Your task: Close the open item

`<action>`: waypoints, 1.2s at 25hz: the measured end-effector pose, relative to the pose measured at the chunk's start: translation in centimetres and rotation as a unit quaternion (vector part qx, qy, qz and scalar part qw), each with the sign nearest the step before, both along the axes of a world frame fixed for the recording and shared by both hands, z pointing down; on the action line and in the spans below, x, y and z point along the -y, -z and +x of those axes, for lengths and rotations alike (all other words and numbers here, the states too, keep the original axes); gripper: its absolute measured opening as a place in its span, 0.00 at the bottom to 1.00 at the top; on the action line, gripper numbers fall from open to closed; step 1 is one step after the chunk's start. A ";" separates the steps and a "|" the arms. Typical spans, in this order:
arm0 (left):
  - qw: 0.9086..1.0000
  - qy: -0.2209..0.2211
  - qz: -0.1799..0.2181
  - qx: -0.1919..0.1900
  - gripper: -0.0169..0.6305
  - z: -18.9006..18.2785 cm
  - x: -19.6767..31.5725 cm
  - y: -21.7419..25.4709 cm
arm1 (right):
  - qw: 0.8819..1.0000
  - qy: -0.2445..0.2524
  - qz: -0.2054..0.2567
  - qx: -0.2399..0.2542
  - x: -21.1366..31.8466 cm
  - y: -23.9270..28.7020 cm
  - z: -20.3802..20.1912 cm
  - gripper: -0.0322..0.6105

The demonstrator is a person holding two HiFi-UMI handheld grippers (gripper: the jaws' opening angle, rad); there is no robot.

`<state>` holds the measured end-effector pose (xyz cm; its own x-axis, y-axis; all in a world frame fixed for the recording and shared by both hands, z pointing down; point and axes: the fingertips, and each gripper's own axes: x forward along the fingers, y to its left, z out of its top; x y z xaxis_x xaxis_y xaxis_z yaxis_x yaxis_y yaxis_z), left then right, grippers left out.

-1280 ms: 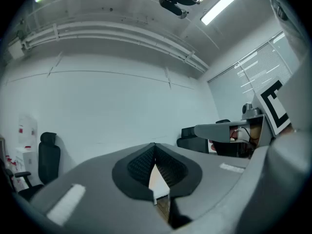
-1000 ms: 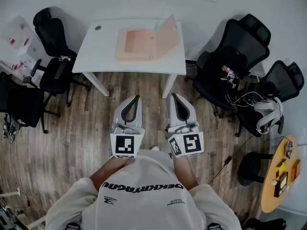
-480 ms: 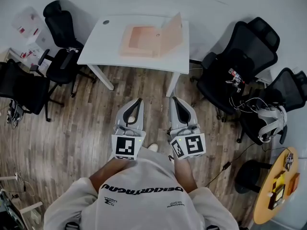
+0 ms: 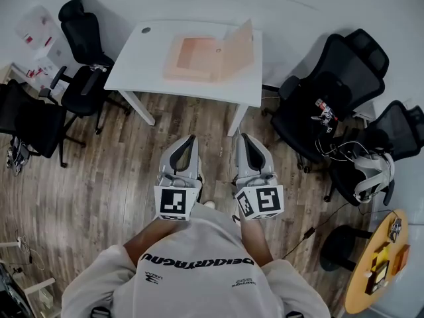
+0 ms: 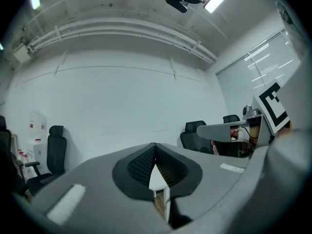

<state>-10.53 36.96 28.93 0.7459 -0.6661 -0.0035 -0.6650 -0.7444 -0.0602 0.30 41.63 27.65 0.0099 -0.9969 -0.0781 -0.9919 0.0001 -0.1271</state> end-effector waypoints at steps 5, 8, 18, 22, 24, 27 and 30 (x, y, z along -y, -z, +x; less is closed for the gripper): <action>1.000 0.011 -0.012 -0.004 0.03 0.8 2.8 -0.5 | 1.000 -0.004 -0.002 0.005 2.8 -0.4 1.2 0.05; 1.000 0.014 -0.017 -0.005 0.03 1.4 4.9 -1.2 | 1.000 -0.002 -0.002 0.004 4.9 -0.9 1.8 0.05; 0.999 0.018 -0.034 -0.005 0.03 5.1 14.0 -1.9 | 1.000 -0.009 -0.022 0.006 13.4 -1.7 6.0 0.05; 0.999 0.021 -0.043 -0.004 0.03 6.3 17.9 -1.9 | 0.999 -0.020 -0.031 0.011 16.9 -1.9 7.9 0.05; 0.999 0.020 -0.048 -0.002 0.03 6.7 19.6 -2.0 | 0.999 -0.028 -0.038 0.017 18.6 -2.1 9.0 0.05; 0.998 0.020 -0.055 -0.001 0.03 7.3 22.4 -2.3 | 0.998 -0.036 -0.045 0.019 21.1 -2.2 10.0 0.05; 0.998 0.015 -0.060 0.001 0.03 8.0 24.8 -2.5 | 0.998 -0.040 -0.049 0.018 23.5 -2.1 10.5 0.05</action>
